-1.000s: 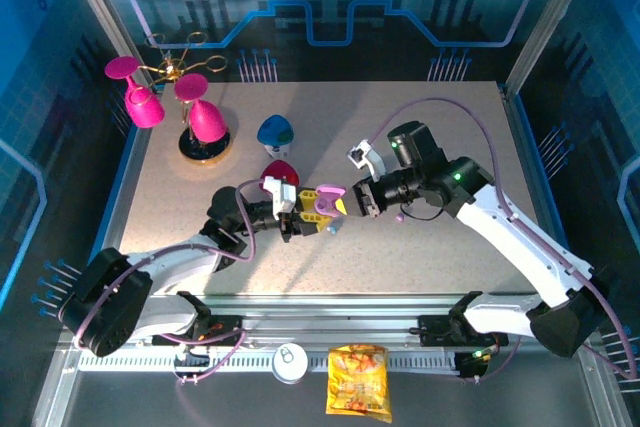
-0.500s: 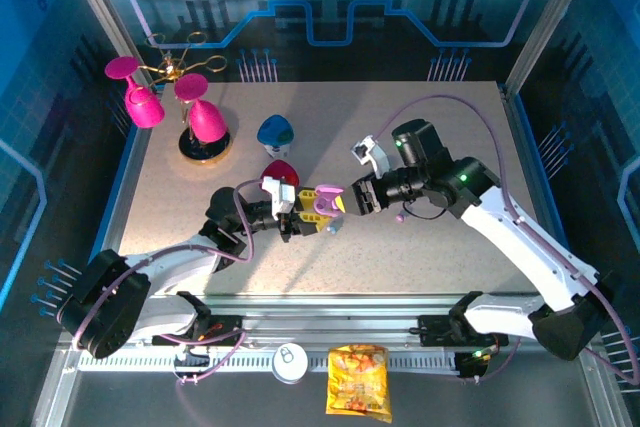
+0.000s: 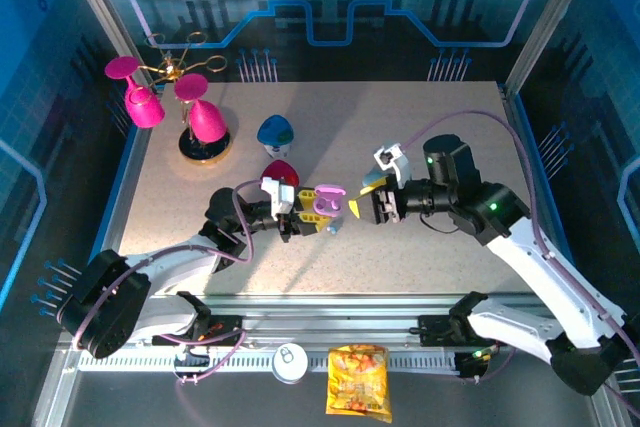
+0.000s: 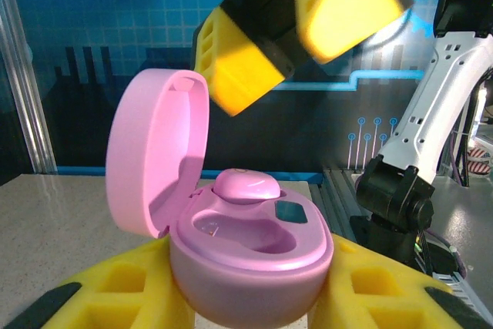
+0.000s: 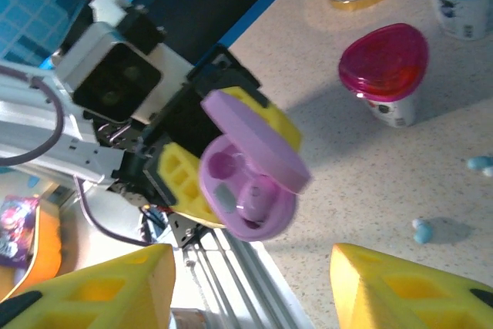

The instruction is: Insert the wireless bluetooth earbuds into the charging case

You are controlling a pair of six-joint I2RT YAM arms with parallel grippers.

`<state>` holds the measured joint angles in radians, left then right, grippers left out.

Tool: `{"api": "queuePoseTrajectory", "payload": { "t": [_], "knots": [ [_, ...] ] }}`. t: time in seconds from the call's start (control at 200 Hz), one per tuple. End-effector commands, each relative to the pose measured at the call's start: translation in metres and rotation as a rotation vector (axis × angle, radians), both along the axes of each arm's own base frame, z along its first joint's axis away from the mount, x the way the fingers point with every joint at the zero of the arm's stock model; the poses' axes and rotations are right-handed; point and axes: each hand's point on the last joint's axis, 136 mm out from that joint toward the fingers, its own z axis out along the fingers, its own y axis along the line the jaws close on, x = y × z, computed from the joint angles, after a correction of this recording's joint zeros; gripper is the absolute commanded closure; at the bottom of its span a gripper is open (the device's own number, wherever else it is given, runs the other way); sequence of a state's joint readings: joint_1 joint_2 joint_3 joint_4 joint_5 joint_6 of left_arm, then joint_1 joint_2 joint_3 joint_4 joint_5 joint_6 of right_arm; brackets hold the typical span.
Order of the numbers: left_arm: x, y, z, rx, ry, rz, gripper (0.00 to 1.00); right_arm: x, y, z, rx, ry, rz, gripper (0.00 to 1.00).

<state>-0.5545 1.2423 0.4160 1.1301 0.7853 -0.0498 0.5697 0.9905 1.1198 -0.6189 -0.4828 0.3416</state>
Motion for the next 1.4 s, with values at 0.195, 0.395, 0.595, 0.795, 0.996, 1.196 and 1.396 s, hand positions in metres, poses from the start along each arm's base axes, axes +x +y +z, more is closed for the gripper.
{"api": "queuePoseTrajectory", "payload": {
  "t": [0.195,0.395,0.595,0.795,0.996,1.196,1.396],
  "knots": [
    [-0.012,0.003,0.013,-0.019,-0.074,-0.037,0.68,0.058,-0.094,-0.082,-0.115,0.167,-0.502,0.49],
    [-0.012,0.002,0.012,-0.013,-0.066,-0.041,0.68,0.066,-0.132,-0.174,-0.292,0.359,-0.657,0.48],
    [-0.013,0.001,0.013,-0.013,-0.063,-0.053,0.68,0.08,-0.138,-0.219,-0.413,0.4,-0.636,0.57],
    [-0.014,0.001,0.015,-0.013,-0.058,-0.06,0.68,0.085,-0.145,-0.245,-0.678,0.402,-0.584,0.69],
    [-0.014,0.001,0.017,-0.009,-0.06,-0.059,0.68,0.09,-0.149,-0.246,-0.975,0.33,-0.523,0.68],
    [-0.014,0.001,0.018,-0.005,-0.067,-0.059,0.68,0.095,-0.142,-0.249,-1.159,0.298,-0.43,0.7],
    [-0.015,0.002,0.017,-0.002,-0.068,-0.056,0.68,0.095,-0.134,-0.26,-1.296,0.292,-0.337,0.71]
  ]
}}
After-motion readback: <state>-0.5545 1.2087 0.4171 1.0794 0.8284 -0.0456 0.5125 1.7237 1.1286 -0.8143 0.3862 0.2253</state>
